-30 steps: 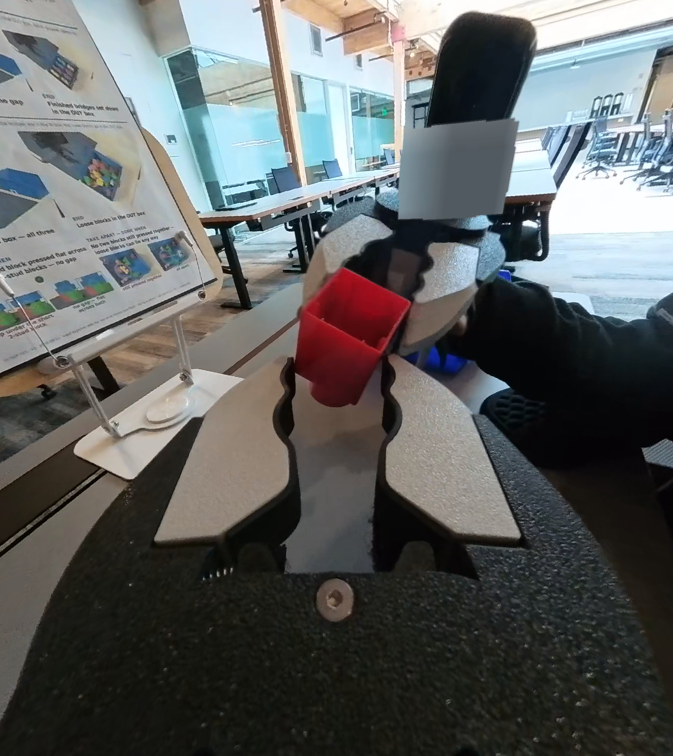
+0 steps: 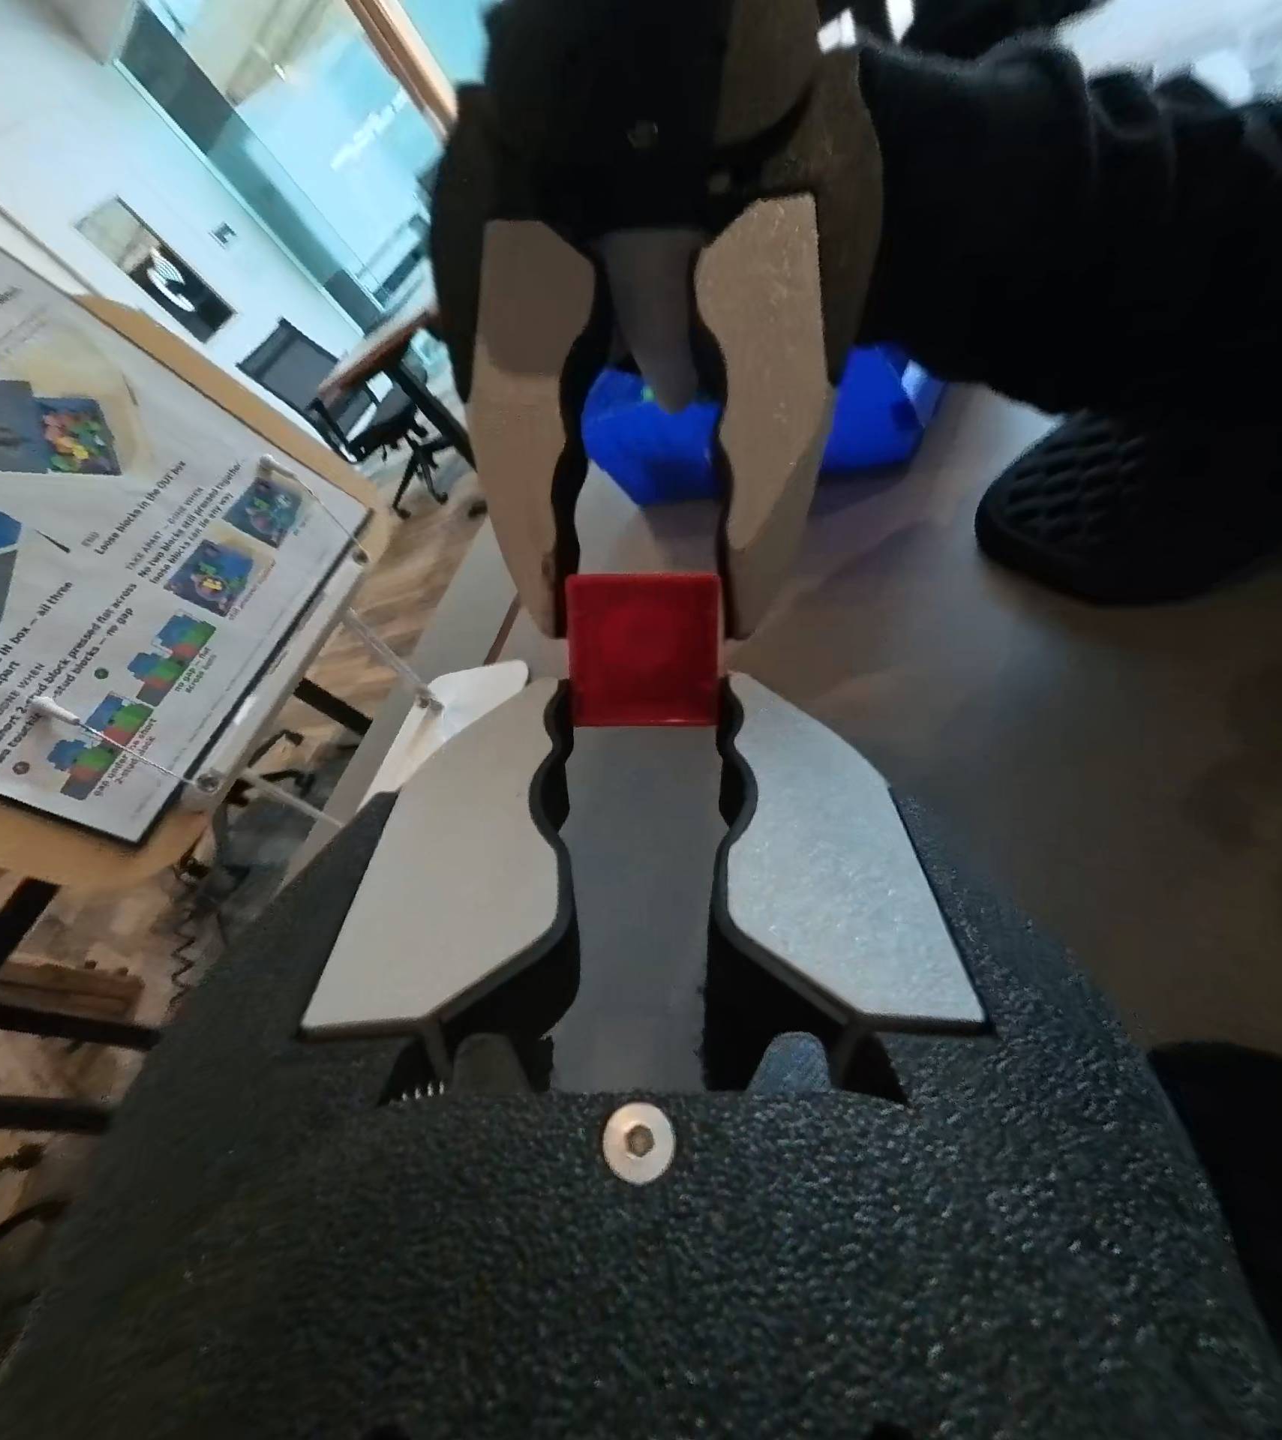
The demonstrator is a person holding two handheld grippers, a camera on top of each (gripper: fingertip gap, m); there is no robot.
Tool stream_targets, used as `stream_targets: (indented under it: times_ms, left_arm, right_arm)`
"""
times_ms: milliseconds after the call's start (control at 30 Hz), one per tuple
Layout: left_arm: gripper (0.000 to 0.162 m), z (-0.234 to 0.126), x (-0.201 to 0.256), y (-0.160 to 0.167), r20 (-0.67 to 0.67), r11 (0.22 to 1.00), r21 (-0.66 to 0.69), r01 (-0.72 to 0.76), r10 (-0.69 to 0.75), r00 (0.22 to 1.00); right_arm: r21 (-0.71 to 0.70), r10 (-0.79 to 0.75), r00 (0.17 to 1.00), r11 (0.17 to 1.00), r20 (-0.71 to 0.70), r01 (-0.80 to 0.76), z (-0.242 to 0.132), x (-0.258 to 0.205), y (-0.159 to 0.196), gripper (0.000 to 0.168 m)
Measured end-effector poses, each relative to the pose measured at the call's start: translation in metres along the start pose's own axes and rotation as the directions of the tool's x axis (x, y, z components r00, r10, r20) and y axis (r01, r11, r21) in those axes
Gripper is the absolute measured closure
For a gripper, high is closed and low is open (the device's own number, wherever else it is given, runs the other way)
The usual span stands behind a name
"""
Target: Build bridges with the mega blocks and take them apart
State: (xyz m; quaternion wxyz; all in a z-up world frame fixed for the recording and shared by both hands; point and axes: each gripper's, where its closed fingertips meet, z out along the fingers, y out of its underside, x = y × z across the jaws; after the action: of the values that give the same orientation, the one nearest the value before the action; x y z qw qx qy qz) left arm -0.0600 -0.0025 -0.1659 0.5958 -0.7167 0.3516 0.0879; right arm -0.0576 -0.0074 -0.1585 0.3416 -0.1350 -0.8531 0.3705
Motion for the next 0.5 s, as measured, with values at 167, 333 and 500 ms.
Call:
stream_targets:
  times_ms: [167, 333, 500]
  left_arm:
    - [0.127, -0.021, -0.019, -0.034, 0.021, 0.934, 0.308, 0.179, -0.195, 0.981]
    - [0.127, -0.038, -0.026, -0.057, -0.060, 0.820, 0.489, 0.297, -0.308, 0.950]
    - [0.127, -0.033, -0.024, -0.055, -0.056, 0.824, 0.482, 0.297, -0.309, 0.949]
  right_arm:
    - [0.196, 0.088, 0.995, 0.977, -0.036, -0.080, -0.015, 0.017, -0.015, 0.107]
    - [0.502, 0.182, 0.981, 0.844, 0.066, -0.190, -0.029, 0.024, -0.045, 0.115]
    - [0.560, 0.212, 0.968, 0.789, 0.138, -0.253, -0.024, 0.021, -0.053, 0.125]
